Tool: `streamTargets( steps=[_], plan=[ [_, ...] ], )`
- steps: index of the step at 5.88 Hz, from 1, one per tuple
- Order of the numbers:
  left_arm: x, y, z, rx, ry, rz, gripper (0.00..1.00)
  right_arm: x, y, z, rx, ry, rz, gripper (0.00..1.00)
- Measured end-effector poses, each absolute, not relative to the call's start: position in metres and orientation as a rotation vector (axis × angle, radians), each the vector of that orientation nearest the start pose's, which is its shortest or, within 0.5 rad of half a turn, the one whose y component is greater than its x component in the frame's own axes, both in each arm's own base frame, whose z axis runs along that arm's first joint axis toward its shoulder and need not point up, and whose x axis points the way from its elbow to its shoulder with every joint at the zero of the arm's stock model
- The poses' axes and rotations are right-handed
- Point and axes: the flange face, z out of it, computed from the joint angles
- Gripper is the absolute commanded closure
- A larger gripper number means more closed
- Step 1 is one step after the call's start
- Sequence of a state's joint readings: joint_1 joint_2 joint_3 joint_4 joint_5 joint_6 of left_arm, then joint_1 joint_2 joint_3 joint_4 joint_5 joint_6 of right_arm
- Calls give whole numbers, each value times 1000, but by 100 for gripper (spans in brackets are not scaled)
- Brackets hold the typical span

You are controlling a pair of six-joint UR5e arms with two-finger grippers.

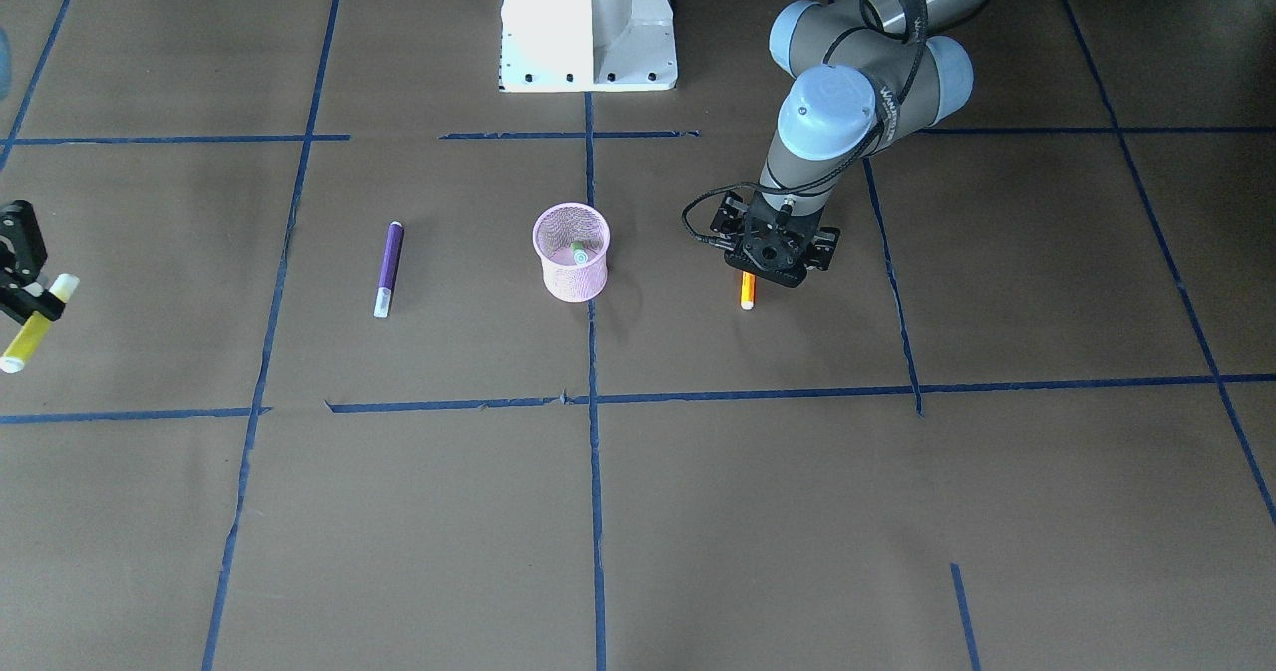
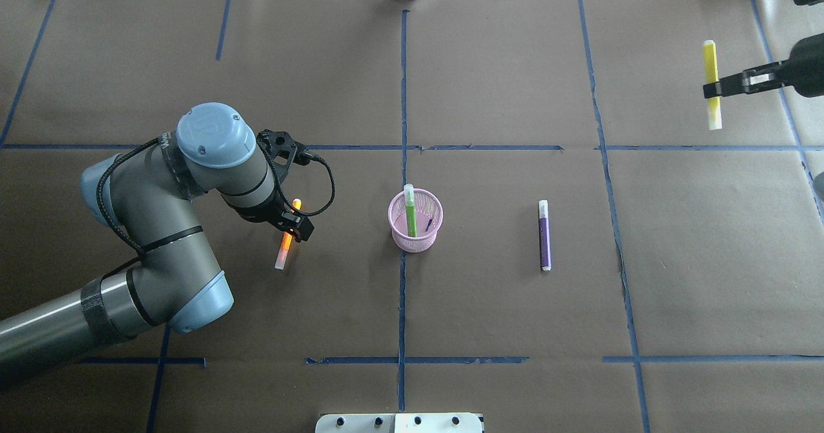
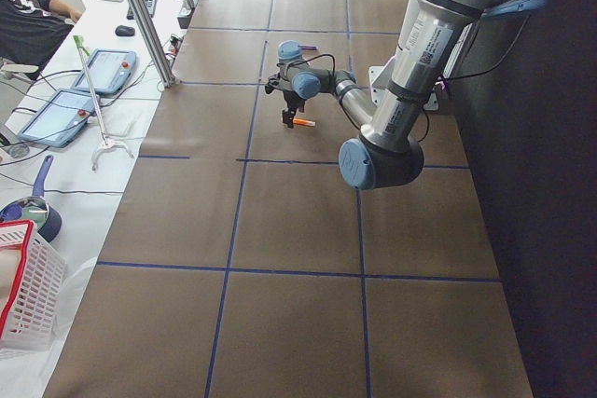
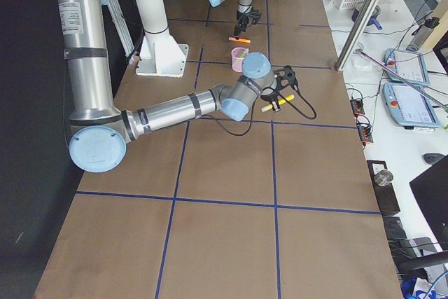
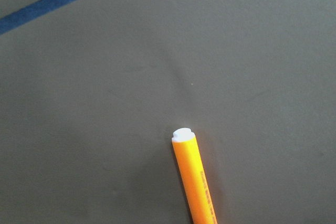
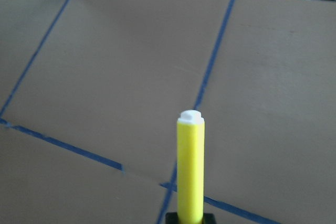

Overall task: Collect pens into pen holder
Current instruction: 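Carry the yellow highlighter toward the holder with right gripper while left holds orange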

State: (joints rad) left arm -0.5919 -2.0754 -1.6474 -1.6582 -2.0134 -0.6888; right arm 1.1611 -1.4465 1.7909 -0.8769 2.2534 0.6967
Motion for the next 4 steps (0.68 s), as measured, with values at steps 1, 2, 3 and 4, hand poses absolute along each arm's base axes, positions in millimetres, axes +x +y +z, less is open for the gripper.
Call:
streamTargets(
  steps=[1,2,3,4],
  plan=[
    [507,-444,329,121,778,425,0,-176,-527,368,534,-1080,-89,98],
    [511,-441,330,115,777,426,0,-197,-525,331,551,-1120,-76,100],
    [515,-437,332,110,774,429,0,-230,-515,285,574,-1170,-46,100],
    [519,-435,332,106,772,433,0,-275,-496,243,611,-1214,-2,100]
  ],
)
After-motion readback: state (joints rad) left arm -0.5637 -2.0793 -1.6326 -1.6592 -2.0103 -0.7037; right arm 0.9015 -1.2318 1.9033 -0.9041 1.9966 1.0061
